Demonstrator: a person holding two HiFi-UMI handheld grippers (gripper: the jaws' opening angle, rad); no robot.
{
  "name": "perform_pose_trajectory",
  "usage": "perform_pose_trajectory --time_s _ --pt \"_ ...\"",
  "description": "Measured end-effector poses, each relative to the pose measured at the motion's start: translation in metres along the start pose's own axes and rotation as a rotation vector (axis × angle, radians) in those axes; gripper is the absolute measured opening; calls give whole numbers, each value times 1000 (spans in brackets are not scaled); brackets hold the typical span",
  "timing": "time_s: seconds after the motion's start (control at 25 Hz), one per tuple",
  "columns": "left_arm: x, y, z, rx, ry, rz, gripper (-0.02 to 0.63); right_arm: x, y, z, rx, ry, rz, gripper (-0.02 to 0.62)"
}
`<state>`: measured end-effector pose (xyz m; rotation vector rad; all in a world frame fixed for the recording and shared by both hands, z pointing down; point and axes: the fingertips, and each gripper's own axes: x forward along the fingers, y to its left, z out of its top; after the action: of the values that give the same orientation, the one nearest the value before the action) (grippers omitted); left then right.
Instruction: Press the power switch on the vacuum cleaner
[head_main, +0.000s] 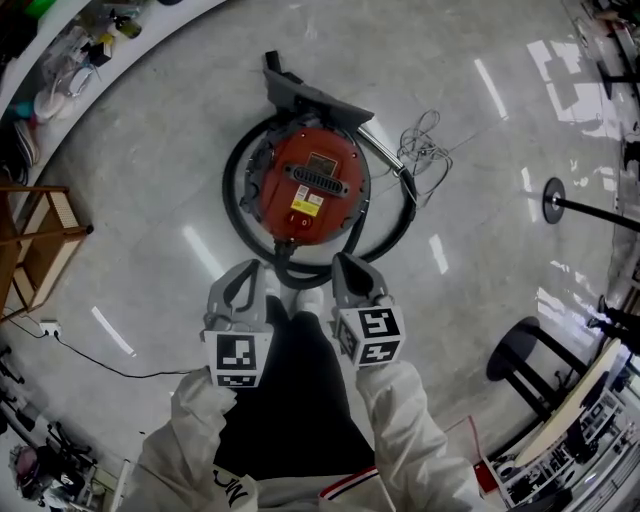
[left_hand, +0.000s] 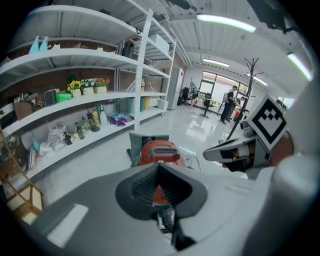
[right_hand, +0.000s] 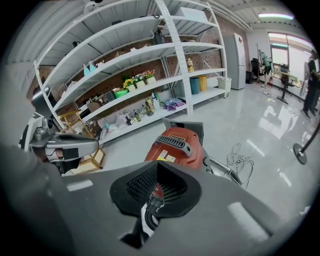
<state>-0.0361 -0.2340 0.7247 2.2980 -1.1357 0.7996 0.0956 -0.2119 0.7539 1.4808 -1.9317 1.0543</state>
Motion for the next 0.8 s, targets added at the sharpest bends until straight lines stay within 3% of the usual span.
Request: perform_pose_trajectory --time_s 0.8 --pt "33 20 -7 -45 14 -4 0 65 2 -22 -37 112 26 0"
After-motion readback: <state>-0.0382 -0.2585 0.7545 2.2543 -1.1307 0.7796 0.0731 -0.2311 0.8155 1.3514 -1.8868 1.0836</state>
